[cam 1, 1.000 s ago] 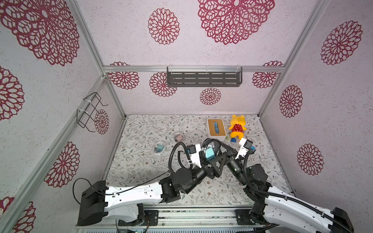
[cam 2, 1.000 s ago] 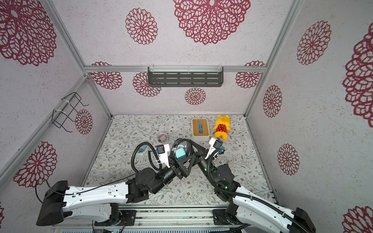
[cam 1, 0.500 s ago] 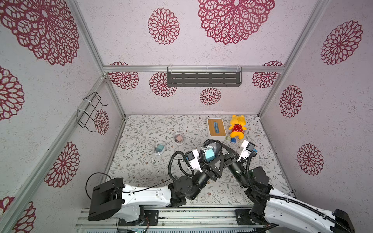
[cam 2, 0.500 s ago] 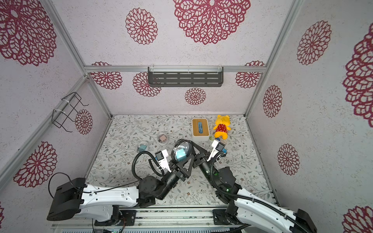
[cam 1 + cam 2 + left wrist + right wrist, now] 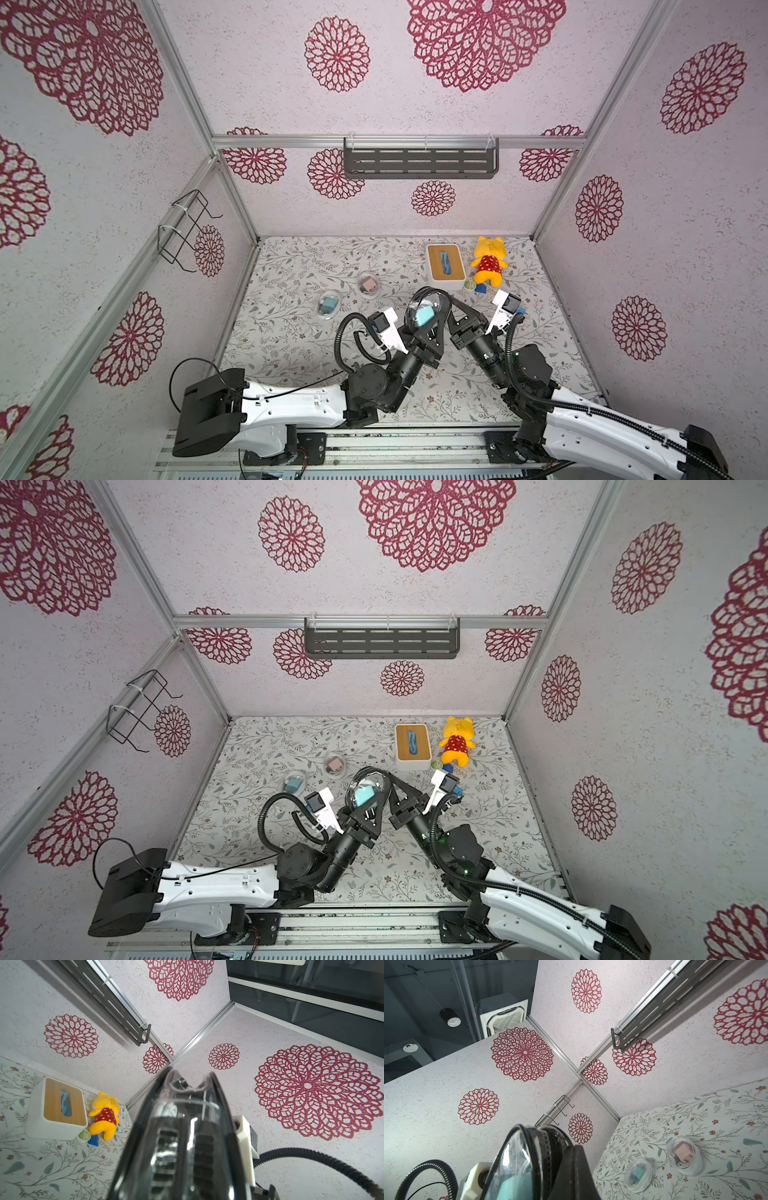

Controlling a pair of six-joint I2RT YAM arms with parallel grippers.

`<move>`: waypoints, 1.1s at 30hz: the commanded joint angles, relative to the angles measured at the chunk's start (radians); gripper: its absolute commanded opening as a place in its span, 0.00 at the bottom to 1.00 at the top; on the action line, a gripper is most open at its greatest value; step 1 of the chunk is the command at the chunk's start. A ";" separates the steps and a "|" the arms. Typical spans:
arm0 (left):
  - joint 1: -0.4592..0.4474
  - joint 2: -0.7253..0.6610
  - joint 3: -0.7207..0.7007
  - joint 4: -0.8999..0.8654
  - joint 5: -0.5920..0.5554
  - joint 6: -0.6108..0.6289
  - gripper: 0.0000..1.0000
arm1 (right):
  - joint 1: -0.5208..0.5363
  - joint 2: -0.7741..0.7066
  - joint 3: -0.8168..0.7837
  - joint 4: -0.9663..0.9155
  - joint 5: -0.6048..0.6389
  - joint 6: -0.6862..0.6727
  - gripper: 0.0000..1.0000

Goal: Pack away charging kits
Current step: Zip the zipper on the storage bag.

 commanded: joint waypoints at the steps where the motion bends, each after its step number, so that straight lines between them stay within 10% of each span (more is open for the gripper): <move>1: -0.009 -0.047 -0.019 -0.003 -0.026 0.043 0.32 | 0.007 0.001 0.018 0.069 -0.008 0.005 0.00; 8: -0.009 -0.171 0.047 -0.390 0.006 -0.067 0.00 | 0.007 -0.011 0.039 0.002 0.000 -0.142 0.00; 18: -0.013 -0.290 0.214 -1.057 0.150 -0.336 0.00 | 0.004 -0.057 0.094 -0.107 0.001 -0.389 0.00; 33: -0.017 -0.290 0.357 -1.398 0.309 -0.380 0.00 | -0.025 -0.024 0.157 -0.174 -0.049 -0.529 0.00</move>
